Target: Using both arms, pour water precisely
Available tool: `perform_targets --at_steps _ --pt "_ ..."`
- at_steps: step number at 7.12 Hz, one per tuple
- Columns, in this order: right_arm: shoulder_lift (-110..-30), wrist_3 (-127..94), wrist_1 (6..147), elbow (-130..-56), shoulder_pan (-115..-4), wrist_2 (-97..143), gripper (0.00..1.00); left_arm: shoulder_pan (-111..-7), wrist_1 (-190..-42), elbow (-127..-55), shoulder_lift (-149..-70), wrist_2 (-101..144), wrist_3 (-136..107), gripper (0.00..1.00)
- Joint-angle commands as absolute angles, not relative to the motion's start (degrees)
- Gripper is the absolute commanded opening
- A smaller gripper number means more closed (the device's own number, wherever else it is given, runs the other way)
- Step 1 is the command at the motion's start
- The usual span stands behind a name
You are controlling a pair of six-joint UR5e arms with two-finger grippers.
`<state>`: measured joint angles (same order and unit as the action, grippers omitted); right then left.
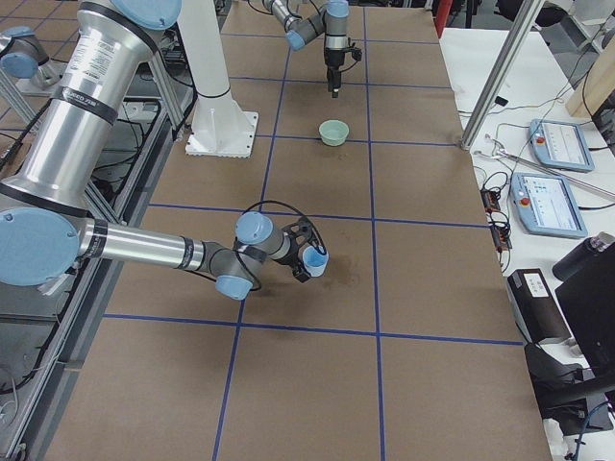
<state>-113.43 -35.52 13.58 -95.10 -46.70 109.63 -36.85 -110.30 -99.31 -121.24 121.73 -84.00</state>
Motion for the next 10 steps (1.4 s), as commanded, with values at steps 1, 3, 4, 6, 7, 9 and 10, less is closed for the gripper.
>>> perform_targets --at_steps 1,3,4,6,7,9,10 --pt "-112.6 -35.8 13.4 -94.2 -44.7 106.5 0.98 -36.8 -110.3 -99.3 -121.1 121.7 -84.0 1.0" --pt "-109.8 -35.9 12.3 -91.0 -44.1 105.5 0.98 -36.9 -110.3 -99.4 -120.8 121.7 -83.9 1.0" --pt "-109.6 -36.1 12.0 -90.7 -44.1 104.5 0.98 -36.9 -110.3 -99.4 -120.8 121.7 -83.9 1.0" --pt "-109.6 -36.1 11.9 -90.7 -43.8 102.4 0.97 -36.9 -110.3 -99.6 -120.8 121.7 -83.9 1.0" --pt "-109.6 -36.1 11.9 -90.7 -43.4 101.4 0.97 -37.0 -110.3 -99.7 -120.7 121.7 -83.9 1.0" --pt "-109.5 -37.4 10.3 -90.6 -43.2 100.9 0.91 -37.0 -110.3 -99.8 -120.8 121.7 -83.9 1.0" --pt "-109.5 -39.4 8.6 -90.4 -43.1 100.8 0.89 -37.0 -110.3 -99.8 -120.8 121.7 -83.9 1.0"
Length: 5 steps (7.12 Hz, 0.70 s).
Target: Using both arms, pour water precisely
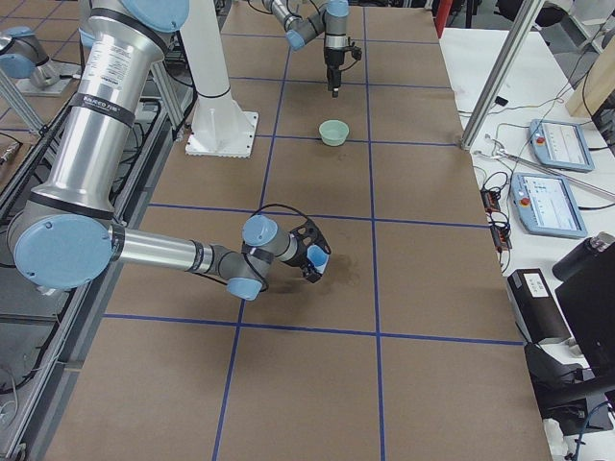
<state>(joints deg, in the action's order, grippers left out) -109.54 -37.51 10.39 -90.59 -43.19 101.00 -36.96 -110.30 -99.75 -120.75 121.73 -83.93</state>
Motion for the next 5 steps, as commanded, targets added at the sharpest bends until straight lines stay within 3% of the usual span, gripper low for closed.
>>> perform_targets --at_steps 1,2,3,4,5 --pt "-109.5 -39.5 8.5 -90.4 -43.1 100.8 0.88 -37.0 -110.3 -99.9 -120.7 121.7 -83.9 1.0" --pt "-109.5 -39.5 8.4 -90.4 -43.1 100.0 0.83 -36.9 -110.3 -99.9 -120.7 121.7 -83.9 1.0" --pt "-109.5 -39.5 8.3 -90.2 -43.1 99.8 0.7 -37.0 -110.3 -99.9 -120.7 121.7 -83.9 1.0" --pt "-109.5 -39.5 8.2 -90.1 -43.1 99.3 0.49 -37.1 -110.3 -99.9 -120.7 121.7 -83.9 1.0" --pt "-109.2 -38.8 7.0 -90.1 -42.9 97.0 0.21 -37.3 -110.3 -99.9 -120.7 121.7 -83.9 1.0"
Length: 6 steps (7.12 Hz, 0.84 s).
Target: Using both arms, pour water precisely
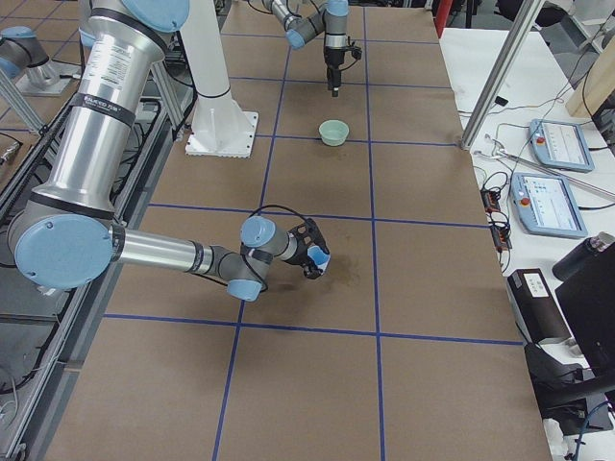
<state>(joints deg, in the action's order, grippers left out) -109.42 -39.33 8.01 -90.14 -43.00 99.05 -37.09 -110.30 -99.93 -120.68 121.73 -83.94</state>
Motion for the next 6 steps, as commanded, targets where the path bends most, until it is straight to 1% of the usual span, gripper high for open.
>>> perform_targets --at_steps 1,3,4,5,6 --pt "-108.1 -38.8 5.5 -90.2 -42.9 97.1 0.0 -37.3 -110.3 -100.0 -120.7 121.7 -83.9 1.0" --pt "-107.1 -39.5 6.4 -93.4 -43.0 97.3 0.0 -37.4 -110.3 -100.1 -120.7 121.7 -83.9 1.0" --pt "-104.9 -39.5 9.0 -94.3 -43.1 97.3 0.0 -38.0 -110.3 -100.6 -120.5 122.1 -83.9 1.0" --pt "-103.0 -39.7 19.7 -99.4 -42.8 98.7 0.0 -38.8 -110.3 -101.8 -118.5 122.3 -83.7 1.0" --pt "-98.5 -39.9 31.3 -104.2 -42.9 99.8 0.0 -39.4 -110.3 -102.9 -116.7 122.3 -83.3 1.0"
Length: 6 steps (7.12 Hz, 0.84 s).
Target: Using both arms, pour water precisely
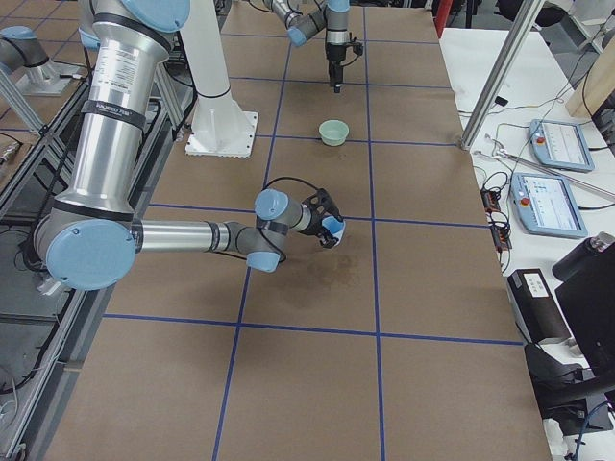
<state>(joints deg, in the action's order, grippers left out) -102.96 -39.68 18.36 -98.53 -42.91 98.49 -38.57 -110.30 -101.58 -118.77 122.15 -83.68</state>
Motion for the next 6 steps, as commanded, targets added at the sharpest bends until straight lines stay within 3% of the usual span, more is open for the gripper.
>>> perform_targets --at_steps 1,6 --pt "-94.7 -40.0 39.4 -106.6 -42.8 100.3 0.0 -40.0 -110.3 -103.0 -116.5 123.0 -83.3 1.0" --pt "-62.4 -40.4 84.0 -106.9 -33.0 102.0 0.0 -49.2 -110.7 -103.7 -108.9 130.3 -75.4 1.0"
